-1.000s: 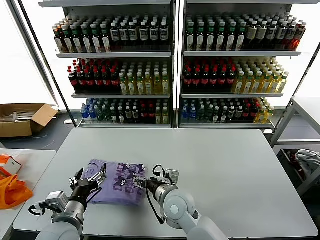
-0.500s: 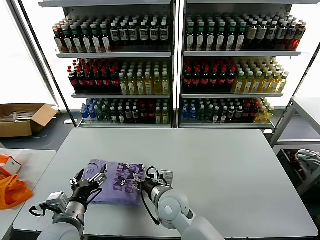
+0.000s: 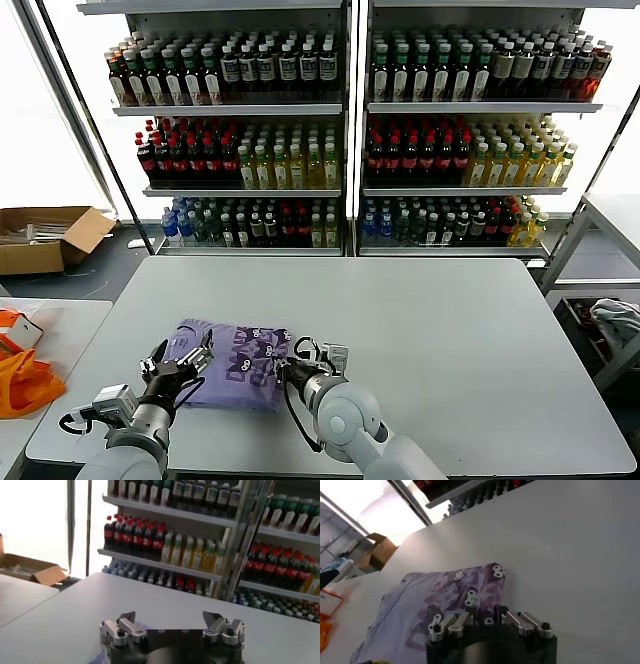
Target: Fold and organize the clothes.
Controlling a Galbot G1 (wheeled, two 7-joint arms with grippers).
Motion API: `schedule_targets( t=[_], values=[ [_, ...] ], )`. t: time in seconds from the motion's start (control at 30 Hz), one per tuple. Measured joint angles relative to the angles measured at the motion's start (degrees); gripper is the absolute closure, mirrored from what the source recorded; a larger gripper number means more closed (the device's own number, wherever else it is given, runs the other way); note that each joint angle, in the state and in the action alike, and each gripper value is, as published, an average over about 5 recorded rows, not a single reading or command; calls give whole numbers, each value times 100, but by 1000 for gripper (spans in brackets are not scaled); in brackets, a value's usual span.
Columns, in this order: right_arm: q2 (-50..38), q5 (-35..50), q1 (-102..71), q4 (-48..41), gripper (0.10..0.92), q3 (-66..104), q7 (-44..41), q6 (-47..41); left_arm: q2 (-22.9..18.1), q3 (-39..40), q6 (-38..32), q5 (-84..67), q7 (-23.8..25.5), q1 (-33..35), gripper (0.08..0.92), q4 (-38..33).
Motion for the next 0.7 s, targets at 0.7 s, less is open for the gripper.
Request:
schedule_targets(
  t=[0.7],
  values=[
    [-340, -668, -295, 200, 918, 344, -353, 2, -40, 49, -17, 61, 10, 67, 177, -51]
  ],
)
